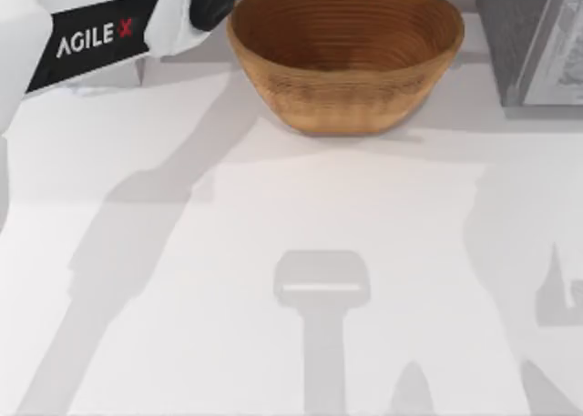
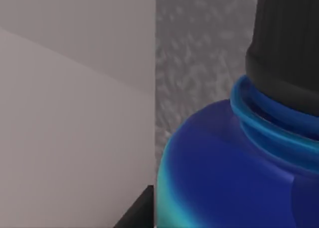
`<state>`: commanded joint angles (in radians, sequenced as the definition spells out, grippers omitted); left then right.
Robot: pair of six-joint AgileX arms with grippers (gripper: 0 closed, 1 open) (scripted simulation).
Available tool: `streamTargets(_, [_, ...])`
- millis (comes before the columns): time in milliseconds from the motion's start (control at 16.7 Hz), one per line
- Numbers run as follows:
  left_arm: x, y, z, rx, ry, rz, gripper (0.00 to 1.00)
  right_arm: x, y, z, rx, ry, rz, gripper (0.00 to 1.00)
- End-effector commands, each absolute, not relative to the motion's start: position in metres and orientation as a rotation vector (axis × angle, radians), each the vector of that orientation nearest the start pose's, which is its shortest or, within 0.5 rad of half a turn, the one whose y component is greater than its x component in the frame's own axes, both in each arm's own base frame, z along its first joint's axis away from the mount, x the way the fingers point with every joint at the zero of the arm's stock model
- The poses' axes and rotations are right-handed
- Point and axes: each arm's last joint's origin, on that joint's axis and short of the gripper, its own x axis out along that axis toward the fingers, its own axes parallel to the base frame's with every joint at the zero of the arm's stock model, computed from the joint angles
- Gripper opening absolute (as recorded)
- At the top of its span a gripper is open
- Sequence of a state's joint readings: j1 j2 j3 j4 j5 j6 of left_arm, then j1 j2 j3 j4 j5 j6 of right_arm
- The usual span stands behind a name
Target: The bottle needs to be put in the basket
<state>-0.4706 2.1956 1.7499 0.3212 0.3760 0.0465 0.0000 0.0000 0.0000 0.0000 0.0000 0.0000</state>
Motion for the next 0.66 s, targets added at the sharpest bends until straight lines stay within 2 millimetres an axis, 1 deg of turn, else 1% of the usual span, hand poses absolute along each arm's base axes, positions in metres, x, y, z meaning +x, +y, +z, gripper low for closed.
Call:
streamTargets(300, [0.4643,-0.2415,0.2503,0.037,0.11,-0.824,0.98,0.1057,-0.0012,0.16,0.0,0.0,0.0,1.0])
streamTargets(360, [0.4643,-0.2415,0.2503,0.037,0.11,-0.824,1.0,0.1057,-0.0012,0.16,0.0,0.0,0.0,1.0])
streamTargets(660, [0.4643,-0.2415,0.2503,0.037,0.11,-0.824,1.0,0.1057,-0.0012,0.16,0.0,0.0,0.0,1.0])
